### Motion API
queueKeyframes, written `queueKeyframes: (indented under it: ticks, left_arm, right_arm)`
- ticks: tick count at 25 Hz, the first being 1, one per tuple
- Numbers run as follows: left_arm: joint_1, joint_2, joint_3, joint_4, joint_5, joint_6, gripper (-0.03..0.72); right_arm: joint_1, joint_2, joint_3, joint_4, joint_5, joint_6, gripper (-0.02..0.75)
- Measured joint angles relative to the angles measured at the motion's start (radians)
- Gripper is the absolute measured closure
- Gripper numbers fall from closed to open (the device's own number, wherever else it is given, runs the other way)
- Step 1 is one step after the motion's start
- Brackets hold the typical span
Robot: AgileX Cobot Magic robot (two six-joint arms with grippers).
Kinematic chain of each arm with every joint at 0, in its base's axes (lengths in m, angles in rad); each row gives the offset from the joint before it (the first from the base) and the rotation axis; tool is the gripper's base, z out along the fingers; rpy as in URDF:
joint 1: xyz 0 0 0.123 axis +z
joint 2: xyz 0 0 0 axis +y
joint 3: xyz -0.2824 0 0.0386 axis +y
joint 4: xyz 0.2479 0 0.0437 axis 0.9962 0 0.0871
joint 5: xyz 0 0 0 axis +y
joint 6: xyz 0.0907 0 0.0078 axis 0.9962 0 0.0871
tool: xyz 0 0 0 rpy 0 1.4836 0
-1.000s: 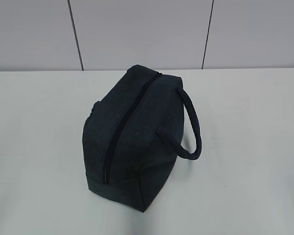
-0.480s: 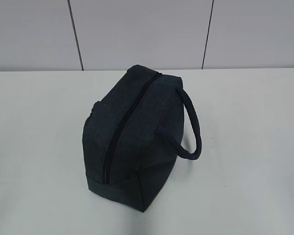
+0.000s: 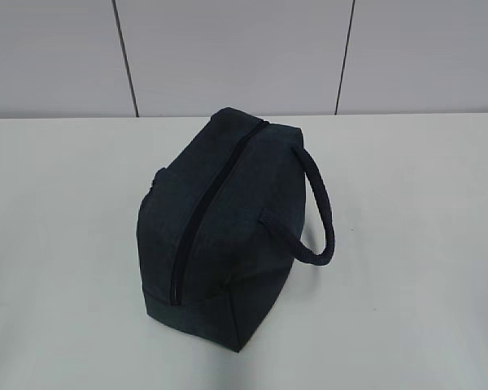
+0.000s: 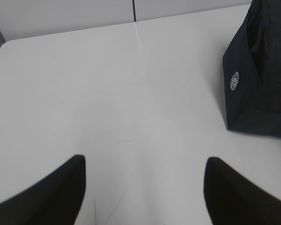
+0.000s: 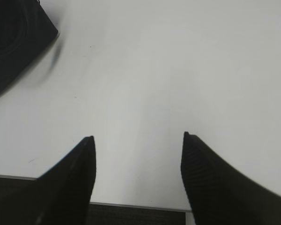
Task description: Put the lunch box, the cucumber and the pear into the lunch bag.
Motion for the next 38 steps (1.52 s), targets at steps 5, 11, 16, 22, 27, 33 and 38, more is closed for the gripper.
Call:
queueKeyframes:
  ticks: [5,11,16,22,27,33,38]
  left_arm:
    - [0.000,0.000,0.000,0.000,0.000,0.000,0.223]
    - [0.000,0.000,0.000,0.000,0.000,0.000,0.223]
    - [0.000,0.000,0.000,0.000,0.000,0.000,0.223]
    - [0.000,0.000,0.000,0.000,0.000,0.000,0.223]
    - [0.000,0.000,0.000,0.000,0.000,0.000,0.223]
    - [0.000,0.000,0.000,0.000,0.000,0.000,0.223]
    - [0.000,0.000,0.000,0.000,0.000,0.000,0.223]
  right_arm:
    - [0.000,0.000,0.000,0.000,0.000,0.000,0.281]
    - [0.000,0.000,0.000,0.000,0.000,0.000,0.281]
    - [0.000,0.000,0.000,0.000,0.000,0.000,0.281]
    - [0.000,0.000,0.000,0.000,0.000,0.000,0.281]
    - [0.000,0.000,0.000,0.000,0.000,0.000,0.281]
    - [0.000,0.000,0.000,0.000,0.000,0.000,0.281]
    - [0.000,0.000,0.000,0.000,0.000,0.000,0.281]
